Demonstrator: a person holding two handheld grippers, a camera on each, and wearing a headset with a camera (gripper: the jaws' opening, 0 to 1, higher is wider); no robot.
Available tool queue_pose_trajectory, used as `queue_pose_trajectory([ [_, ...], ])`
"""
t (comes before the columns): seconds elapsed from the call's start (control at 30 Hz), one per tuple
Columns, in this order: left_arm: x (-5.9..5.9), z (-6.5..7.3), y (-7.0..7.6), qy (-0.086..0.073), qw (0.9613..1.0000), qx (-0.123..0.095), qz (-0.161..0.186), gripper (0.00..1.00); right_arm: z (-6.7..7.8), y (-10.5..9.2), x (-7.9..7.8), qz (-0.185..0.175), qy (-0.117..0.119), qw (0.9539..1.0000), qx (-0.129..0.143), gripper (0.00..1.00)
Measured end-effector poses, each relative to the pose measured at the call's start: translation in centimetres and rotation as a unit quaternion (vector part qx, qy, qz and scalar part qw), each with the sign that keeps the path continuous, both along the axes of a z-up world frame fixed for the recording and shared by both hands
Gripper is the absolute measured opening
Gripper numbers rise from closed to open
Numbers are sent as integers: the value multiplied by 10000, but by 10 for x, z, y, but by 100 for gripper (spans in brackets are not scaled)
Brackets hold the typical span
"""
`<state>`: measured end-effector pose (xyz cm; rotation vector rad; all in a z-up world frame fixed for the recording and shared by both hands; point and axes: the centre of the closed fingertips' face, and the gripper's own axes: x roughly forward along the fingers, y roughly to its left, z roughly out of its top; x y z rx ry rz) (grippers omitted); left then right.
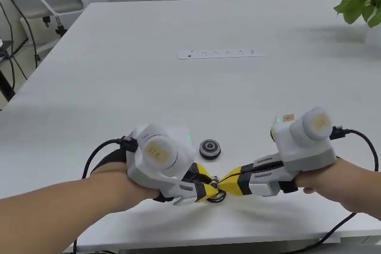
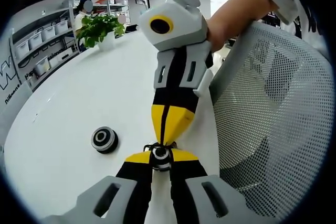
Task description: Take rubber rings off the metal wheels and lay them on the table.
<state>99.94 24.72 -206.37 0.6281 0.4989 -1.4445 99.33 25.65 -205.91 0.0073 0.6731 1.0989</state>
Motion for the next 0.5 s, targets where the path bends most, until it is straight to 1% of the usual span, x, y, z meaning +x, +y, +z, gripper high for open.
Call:
queue_pose_trajectory([
  [0.03, -1, -1, 1, 31, 10000, 30, 0, 6, 9, 11, -6, 95, 131, 9991, 385, 0],
  [0.07, 0, -1, 0, 26, 10000, 11, 12, 6, 8, 6, 2, -24, -56, 9998, 187, 0],
  [0.1, 0, -1, 0, 25, 10000, 11, 10, 6, 5, 5, 2, 111, -211, 9997, -30, 0],
  [0.13, 0, -1, 0, 29, 10000, 11, 11, 6, 4, 6, 3, 182, -340, 9992, -107, 0],
  [0.17, 1, -1, -1, 34, 10000, 12, 13, 6, 3, 7, 2, 124, -245, 9996, -54, 0],
  [0.2, 1, -1, -1, 35, 10000, 15, 12, 6, 1, 5, 3, 100, -207, 9997, -45, 0],
  [0.3, 1, -2, -1, 40, 10000, 12, 21, 7, -1, -1, 4, 56, -194, 9998, -76, 0],
  [0.37, 1, -2, -1, 45, 10000, 14, 20, 7, -2, -3, 5, -9, -148, 9999, -47, 0],
  [0.5, 1, -1, -2, -25, 10000, -2, -37, 7, -2, -6, 7, -55, -142, 9999, -51, 0],
])
